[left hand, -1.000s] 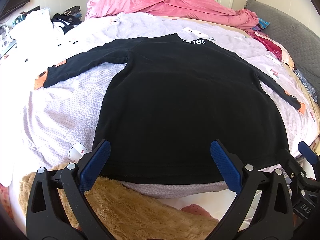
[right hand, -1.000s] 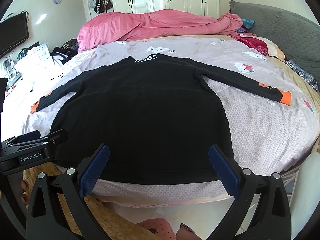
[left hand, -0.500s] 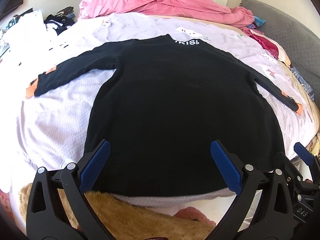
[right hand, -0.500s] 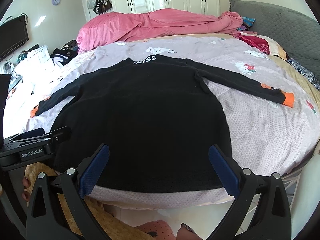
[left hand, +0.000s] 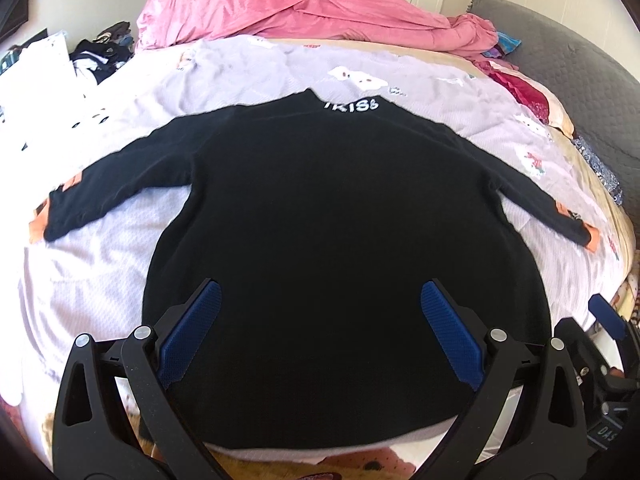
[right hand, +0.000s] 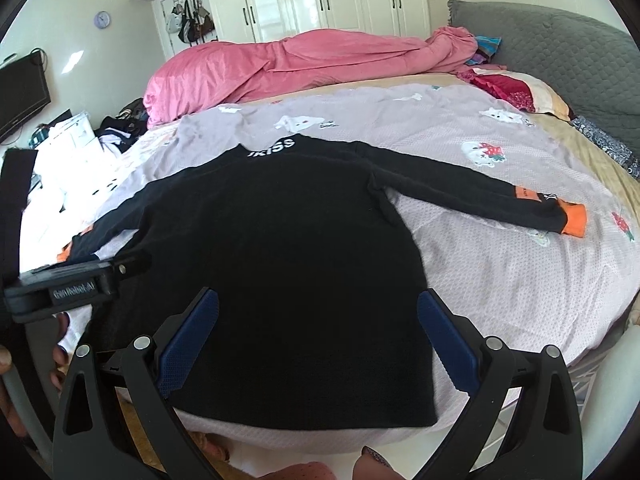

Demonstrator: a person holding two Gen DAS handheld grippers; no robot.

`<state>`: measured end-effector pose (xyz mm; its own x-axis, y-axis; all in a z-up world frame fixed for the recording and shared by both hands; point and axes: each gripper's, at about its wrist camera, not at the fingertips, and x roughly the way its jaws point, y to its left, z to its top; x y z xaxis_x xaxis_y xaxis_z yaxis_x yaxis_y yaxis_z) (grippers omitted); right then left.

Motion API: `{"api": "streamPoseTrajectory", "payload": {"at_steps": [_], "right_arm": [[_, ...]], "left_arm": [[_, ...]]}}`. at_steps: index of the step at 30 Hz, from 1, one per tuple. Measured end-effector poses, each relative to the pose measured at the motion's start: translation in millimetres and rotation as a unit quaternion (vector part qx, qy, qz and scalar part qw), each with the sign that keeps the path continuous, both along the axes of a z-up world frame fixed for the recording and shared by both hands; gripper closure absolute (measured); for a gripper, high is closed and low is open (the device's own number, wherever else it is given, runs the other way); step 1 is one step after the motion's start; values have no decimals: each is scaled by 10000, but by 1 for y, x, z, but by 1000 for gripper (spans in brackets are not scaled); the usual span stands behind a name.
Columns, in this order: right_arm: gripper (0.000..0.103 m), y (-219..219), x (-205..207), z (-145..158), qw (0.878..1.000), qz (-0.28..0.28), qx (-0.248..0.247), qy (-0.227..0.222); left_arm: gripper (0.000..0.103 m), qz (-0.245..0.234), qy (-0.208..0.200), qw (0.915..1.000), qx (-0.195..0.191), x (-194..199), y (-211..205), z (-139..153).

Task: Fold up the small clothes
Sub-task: 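Move the right gripper to the orange sleeve cuff and grasp it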

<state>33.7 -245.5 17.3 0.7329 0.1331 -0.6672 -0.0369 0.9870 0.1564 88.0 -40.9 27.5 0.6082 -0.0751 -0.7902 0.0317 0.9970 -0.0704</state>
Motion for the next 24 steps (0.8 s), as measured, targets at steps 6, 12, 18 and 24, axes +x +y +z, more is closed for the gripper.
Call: {"api": "streamPoseTrajectory", "payload": {"at_steps": [6,12,18,24], "right_arm": [[4,-20,13,-3,9998,-182,2,-38],[4,-45,24,-3,9989,-427,170,-92],[4,-66,39,-2,9978,-647,109,-81],[4,-91,57,2,9952,-969,56,-106]], "left_arm": [[9,-144,-35,9999,86,22,-17,4],[9,-334,-41,9994,78,42,-36,7],[9,-529,-25,9986,-18,59,-53,9],[9,-681,-48,9976,-95,81,-65,13]]}}
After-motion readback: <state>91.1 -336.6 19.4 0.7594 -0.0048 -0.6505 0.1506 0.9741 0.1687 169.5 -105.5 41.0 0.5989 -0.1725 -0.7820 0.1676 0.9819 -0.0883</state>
